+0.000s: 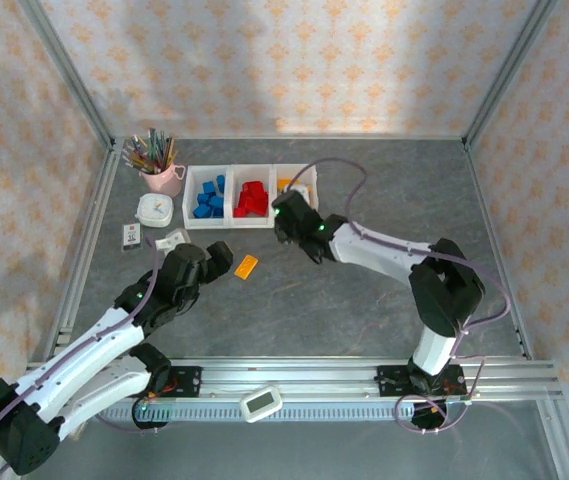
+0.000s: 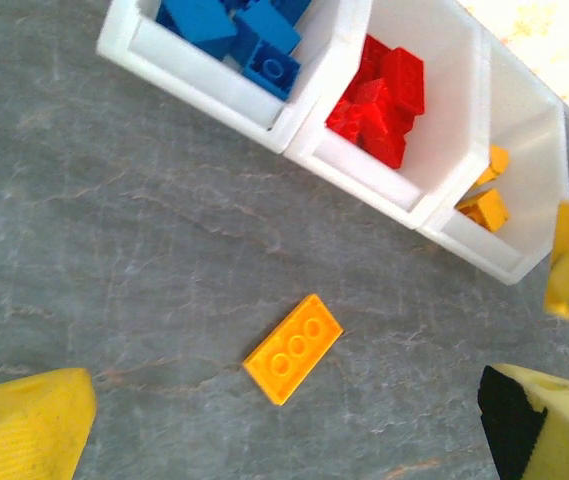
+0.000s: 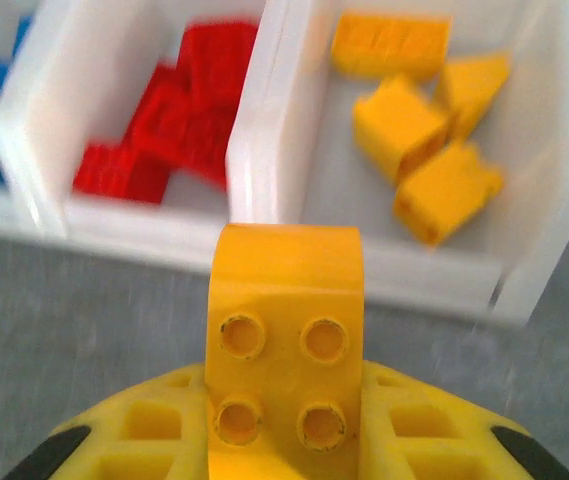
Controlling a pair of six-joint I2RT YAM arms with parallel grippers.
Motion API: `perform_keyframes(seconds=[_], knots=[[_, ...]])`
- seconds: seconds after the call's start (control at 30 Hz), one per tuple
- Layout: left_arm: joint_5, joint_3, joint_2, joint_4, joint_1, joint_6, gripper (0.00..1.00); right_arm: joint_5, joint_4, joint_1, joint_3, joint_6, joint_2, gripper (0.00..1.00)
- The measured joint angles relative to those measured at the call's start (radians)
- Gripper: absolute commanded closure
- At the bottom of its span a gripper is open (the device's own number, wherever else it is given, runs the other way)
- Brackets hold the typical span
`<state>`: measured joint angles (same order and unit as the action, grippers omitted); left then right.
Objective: Sort the legos into containers by color
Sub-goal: Place the lego in the container, then pick up the lego from the center of the table.
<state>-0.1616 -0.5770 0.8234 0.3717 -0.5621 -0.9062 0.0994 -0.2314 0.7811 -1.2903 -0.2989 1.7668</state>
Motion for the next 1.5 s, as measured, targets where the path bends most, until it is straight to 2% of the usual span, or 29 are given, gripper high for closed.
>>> perform_keyframes(seconds=[0.27,0.5,0.67,0.87,1.1,1.3,1.5], knots=[[-0.003,-0.061,0.103,-0.084,0.002,0.035,0.01,0.008,0.011,-0.107,-0.282,0.070,0.255,0.70],[-0.003,-0.084,0.130,-0.119,0.011,0.049,0.01,0.007,-0.024,-0.150,-0.456,0.111,0.408,0.50],[-0.003,-0.084,0.129,-0.120,0.015,0.053,0.01,0.007,-0.033,-0.158,-0.483,0.128,0.414,0.45],[-0.004,-0.084,0.101,-0.119,0.019,0.052,0.01,-0.026,-0.029,-0.155,-0.398,0.124,0.350,0.40],[-0.016,-0.082,0.031,-0.101,0.022,0.050,0.01,-0.056,-0.018,-0.112,-0.213,0.075,0.161,0.34],[-0.034,-0.052,-0.040,-0.047,0.022,0.036,0.01,-0.036,-0.008,-0.005,-0.085,0.025,0.065,0.29],[-0.051,-0.020,-0.121,0.031,0.022,0.012,0.01,-0.035,0.009,0.114,0.023,-0.029,0.049,0.25]])
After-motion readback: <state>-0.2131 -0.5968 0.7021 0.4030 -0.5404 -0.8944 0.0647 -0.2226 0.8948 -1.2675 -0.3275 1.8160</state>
